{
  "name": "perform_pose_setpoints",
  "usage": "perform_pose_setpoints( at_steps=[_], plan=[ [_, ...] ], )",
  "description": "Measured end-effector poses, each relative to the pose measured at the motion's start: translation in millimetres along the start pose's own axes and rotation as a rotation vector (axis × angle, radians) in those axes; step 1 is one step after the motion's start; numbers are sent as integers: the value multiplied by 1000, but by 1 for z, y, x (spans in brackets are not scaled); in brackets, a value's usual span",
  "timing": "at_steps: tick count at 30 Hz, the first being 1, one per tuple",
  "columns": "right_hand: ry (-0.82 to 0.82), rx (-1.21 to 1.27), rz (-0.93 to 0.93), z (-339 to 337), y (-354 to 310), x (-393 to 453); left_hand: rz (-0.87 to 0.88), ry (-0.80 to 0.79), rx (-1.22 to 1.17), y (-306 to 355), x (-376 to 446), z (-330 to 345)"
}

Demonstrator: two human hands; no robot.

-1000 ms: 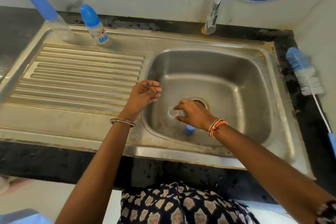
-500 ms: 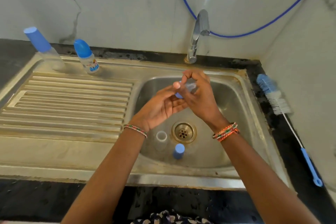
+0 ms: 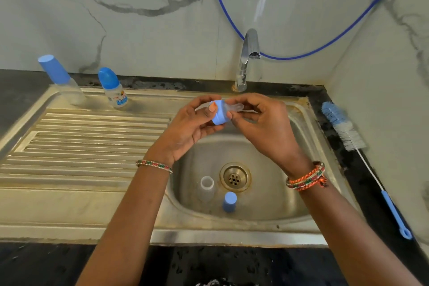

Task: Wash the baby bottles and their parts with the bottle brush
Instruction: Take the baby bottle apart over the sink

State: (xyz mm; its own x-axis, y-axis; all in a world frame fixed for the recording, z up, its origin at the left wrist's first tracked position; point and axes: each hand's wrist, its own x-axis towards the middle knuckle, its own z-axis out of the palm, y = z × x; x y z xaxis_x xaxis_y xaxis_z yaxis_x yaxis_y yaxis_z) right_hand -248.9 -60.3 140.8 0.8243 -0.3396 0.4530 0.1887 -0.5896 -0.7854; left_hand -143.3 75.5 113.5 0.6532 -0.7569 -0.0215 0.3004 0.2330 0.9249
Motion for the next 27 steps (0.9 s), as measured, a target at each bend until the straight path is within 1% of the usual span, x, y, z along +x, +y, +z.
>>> perform_pose_setpoints(
  at_steps=[5, 12, 14, 19, 23, 27],
  plan=[
    [77, 72, 7, 0, -10, -3, 69, -15, 44, 11, -6, 2],
    [121, -24, -150, 4, -16, -13, 111, 15, 126, 21, -21, 10],
    [134, -40, -156, 6, -16, -13, 112, 26, 135, 21, -22, 13],
    [130, 2, -83, 10, -15, -10, 114, 48, 141, 21, -24, 14],
    [118, 34, -45, 9, -17, -9, 124, 65, 93, 17, -26, 15],
    [-5, 58, 91, 1, -16, -5, 86, 94, 63, 9, -25, 14]
  ],
)
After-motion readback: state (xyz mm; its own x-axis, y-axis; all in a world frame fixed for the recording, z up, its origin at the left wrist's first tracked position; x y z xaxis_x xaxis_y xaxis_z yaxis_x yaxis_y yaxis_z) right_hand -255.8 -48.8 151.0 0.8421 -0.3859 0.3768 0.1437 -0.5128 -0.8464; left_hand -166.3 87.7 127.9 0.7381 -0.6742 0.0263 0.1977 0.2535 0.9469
